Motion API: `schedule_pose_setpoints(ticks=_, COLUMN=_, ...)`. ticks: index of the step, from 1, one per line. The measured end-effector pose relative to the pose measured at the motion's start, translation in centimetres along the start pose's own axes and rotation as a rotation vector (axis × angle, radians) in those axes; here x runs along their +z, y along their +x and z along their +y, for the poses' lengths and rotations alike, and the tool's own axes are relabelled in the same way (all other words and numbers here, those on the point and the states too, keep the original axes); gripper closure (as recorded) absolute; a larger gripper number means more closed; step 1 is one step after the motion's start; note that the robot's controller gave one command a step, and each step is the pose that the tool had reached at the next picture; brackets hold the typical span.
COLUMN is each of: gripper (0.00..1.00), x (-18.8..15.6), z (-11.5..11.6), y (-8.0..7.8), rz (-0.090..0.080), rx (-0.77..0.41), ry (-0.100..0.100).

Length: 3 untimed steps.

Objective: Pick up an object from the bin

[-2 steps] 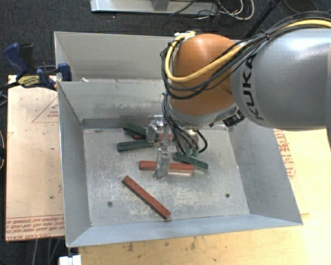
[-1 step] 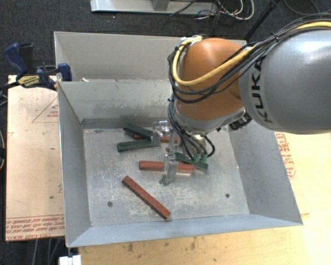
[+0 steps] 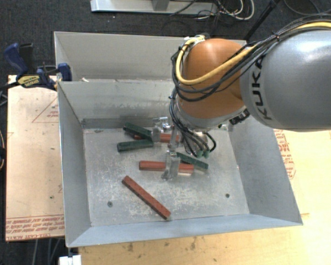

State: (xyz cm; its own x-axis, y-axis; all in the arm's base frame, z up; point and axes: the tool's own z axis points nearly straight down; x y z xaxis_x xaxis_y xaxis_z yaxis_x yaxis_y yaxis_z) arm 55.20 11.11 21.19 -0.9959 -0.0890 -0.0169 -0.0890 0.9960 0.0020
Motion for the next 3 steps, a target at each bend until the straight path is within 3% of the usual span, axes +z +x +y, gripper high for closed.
schedule_pose_setpoints(ticks=1, gripper=0.00, x=7.2, z=-5.3, y=-1.0, rz=0.010, rx=-0.027, ry=0.000)
schedule_pose_setpoints(ticks=2, gripper=1.00, x=14.0, z=-4.6, y=-0.6, rz=0.016, rx=-0.229, ry=-0.002)
schedule_pose_setpoints(ticks=3, gripper=1.00, x=14.0, z=-4.6, y=-0.6, rz=0.016, rx=-0.229, ry=-0.002)
